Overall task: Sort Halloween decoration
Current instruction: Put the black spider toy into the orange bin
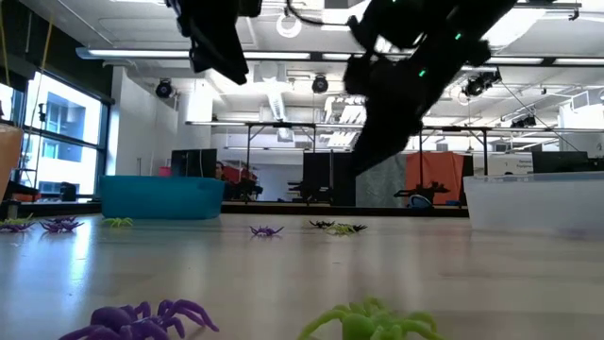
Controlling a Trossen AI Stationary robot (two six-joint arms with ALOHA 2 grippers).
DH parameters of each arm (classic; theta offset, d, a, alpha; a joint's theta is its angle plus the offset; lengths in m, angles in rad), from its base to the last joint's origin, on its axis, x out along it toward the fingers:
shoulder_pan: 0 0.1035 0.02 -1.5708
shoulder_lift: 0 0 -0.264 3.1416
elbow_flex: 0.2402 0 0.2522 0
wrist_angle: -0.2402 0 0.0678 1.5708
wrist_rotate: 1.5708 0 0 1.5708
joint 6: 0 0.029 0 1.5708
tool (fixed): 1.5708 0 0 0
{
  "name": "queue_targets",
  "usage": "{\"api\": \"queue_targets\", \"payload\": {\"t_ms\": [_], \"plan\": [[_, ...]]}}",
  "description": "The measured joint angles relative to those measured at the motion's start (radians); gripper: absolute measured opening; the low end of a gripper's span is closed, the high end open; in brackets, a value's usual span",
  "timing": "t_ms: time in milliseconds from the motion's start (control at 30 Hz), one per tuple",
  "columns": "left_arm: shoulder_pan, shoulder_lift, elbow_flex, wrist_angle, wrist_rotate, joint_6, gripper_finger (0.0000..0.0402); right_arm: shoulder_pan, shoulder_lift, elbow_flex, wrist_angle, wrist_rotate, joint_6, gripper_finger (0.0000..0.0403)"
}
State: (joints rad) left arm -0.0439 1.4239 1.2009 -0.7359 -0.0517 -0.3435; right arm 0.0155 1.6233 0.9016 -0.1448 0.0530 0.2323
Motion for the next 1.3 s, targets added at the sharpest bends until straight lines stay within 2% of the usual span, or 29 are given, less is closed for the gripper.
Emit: {"api": "queue_targets", "payload": {"t_ms": [133, 333, 933, 1100, 1300], "plan": [[-0.05, 0.0, 0.0, -0.003, -0.014, -0.032, 0.0082, -0.04, 0.092, 0.0, 0.111, -0.001, -0.047, 0.0162], [-0.094, 0.0, 0.0, -0.008, -0.017, -0.048, 0.0082, -0.075, 0.175, 0.0, 0.187, 0.033, -0.142, 0.0162], [-0.104, 0.0, 0.0, -0.027, -0.04, -0.048, 0.0082, -0.083, 0.288, 0.003, 0.245, 0.025, -0.126, 0.0159], [-0.104, 0.0, 0.0, -0.027, -0.04, -0.048, 0.0082, -0.083, 0.291, 0.003, 0.243, 0.021, -0.121, 0.0113], [-0.104, 0.0, 0.0, -0.027, -0.04, -0.048, 0.0082, -0.082, 0.293, 0.003, 0.249, 0.004, -0.128, 0.0015]]}}
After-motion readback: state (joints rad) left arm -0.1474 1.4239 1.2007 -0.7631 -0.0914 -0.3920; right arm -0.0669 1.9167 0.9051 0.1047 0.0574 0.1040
